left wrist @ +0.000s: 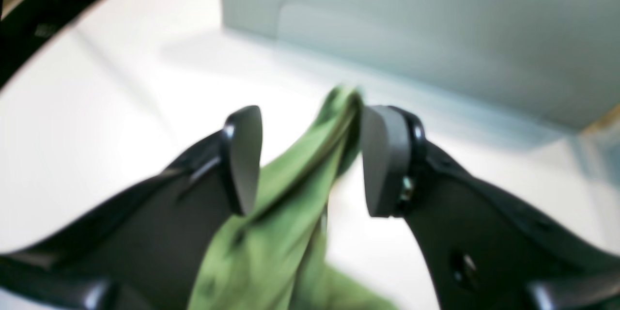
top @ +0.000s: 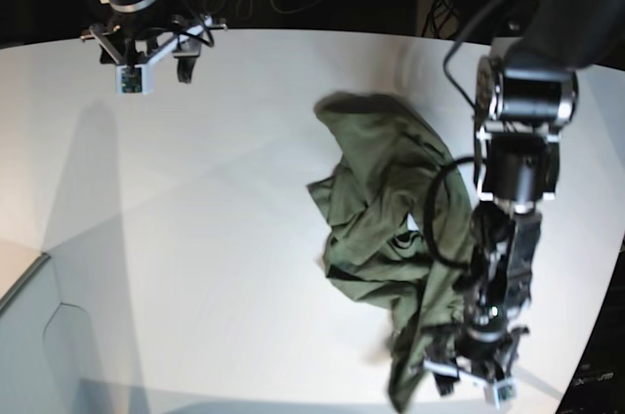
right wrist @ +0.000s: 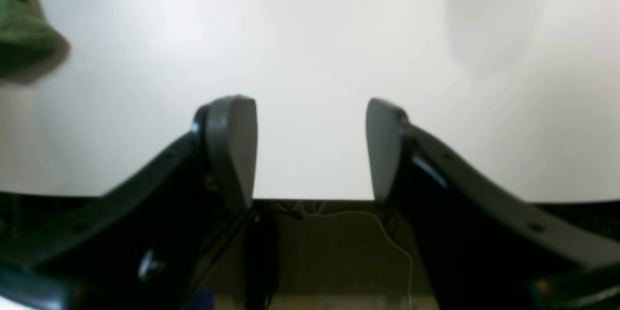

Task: Layout the t-shirt on the table in an organized manner, then fold the t-shirt properly
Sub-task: 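Lift the shirt with the left gripper and shake it out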

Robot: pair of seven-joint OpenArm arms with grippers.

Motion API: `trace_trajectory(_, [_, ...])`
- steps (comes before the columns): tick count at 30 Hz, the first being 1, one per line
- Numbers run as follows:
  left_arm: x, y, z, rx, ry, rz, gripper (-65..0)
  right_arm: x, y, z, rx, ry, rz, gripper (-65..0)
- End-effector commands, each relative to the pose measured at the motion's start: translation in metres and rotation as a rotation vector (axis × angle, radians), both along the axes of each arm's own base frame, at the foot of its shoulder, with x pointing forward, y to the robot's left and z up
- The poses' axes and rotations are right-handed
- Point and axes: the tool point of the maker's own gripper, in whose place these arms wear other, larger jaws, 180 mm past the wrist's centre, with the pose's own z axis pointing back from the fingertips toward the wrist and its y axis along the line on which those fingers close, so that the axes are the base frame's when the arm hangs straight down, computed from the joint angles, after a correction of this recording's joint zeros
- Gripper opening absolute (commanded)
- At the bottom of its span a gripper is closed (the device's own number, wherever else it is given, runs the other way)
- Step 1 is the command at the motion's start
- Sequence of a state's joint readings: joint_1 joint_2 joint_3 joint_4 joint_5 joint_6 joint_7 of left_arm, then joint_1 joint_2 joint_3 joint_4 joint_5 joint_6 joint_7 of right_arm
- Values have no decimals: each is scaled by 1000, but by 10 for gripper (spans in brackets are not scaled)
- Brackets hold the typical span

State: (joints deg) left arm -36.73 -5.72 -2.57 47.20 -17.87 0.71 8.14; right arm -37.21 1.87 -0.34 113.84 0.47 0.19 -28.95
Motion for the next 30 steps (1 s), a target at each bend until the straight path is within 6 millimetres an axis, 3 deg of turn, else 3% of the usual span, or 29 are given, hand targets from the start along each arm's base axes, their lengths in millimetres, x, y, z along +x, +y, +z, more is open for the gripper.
trace_trajectory(1, [3,7,29,14,-88,9,-330,8,0,9,-4,-43,6,-291])
trace_trajectory(5, [-47,8,0,3,-86,-4,-330,14,0,12,-3,-60,7,-291])
trace_trajectory(9, [-115,-7,-30,-83,-28,-41,-330,18,0,14,-4,-69,8,-291])
trace_trajectory(13, [-186,-2,-72,-189,96,6,-329,25,0,17,-4,-87,8,-291])
trace_trajectory(18, [-251,2,-110,-268,208,67,-329,25,0,18,-4,-89,8,-290])
trace_trajectory(20, [-270,2,-121,-295,246,82,-328,26,0,18,-4,-91,8,-290])
trace_trajectory(26, [-295,1,-166,-385,366,127,-327,28,0,19,-4,-95,8,-290])
trace_trajectory(30, [-288,-17,-181,-437,402,108,-327,26,0,18,-4,-91,8,-290])
